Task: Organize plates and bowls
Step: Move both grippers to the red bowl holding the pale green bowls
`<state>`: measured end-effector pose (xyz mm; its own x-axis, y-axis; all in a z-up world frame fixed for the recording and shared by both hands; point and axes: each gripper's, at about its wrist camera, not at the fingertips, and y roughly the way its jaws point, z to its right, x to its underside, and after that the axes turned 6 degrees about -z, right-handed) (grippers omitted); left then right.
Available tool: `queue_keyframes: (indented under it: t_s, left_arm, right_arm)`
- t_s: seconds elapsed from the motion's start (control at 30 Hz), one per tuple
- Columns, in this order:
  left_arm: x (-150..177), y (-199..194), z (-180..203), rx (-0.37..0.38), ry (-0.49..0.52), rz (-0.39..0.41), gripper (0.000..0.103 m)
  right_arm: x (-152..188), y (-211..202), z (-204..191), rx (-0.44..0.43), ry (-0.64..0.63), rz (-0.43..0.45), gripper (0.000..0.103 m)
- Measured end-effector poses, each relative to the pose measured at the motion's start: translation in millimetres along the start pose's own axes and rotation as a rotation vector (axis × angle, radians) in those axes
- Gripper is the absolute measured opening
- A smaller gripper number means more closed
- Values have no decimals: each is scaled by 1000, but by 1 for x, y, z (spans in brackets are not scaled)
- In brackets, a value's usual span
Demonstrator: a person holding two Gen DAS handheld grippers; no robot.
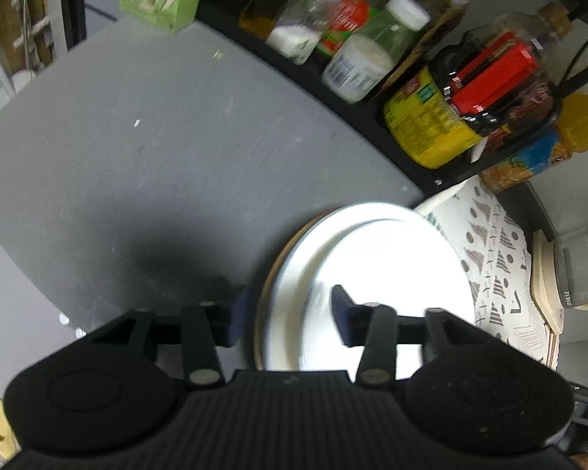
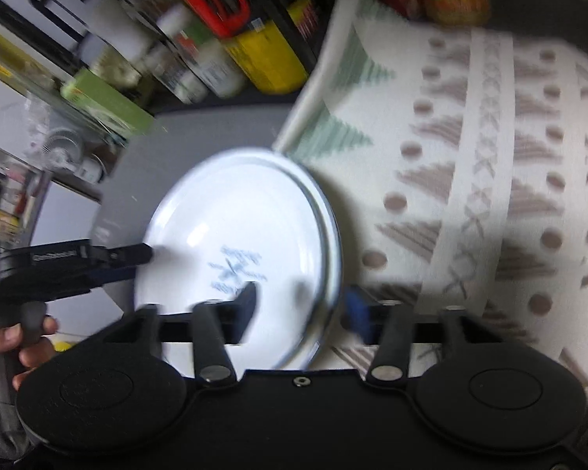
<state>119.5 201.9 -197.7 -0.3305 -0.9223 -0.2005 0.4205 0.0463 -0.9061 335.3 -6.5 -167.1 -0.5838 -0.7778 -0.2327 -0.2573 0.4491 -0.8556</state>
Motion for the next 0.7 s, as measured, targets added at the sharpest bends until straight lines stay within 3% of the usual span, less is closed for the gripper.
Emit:
queue_keyframes:
  t_s: [0.17, 0.23, 0.43, 0.7]
  left_arm:
    - [-3, -19, 31, 59, 41, 23, 82]
    - [-2, -24, 48, 51, 79, 30, 87]
    - [5, -35, 87, 66, 154, 35, 89]
    - [29, -45, 132, 70, 250, 17, 89]
  right_arm:
    - [-1, -45, -3, -6, -54, 128, 84]
    - [-2, -58, 1, -21, -55, 144, 88]
    - [9, -87, 9, 16, -87, 174, 96]
    - [33, -129, 31, 28, -93, 216, 99]
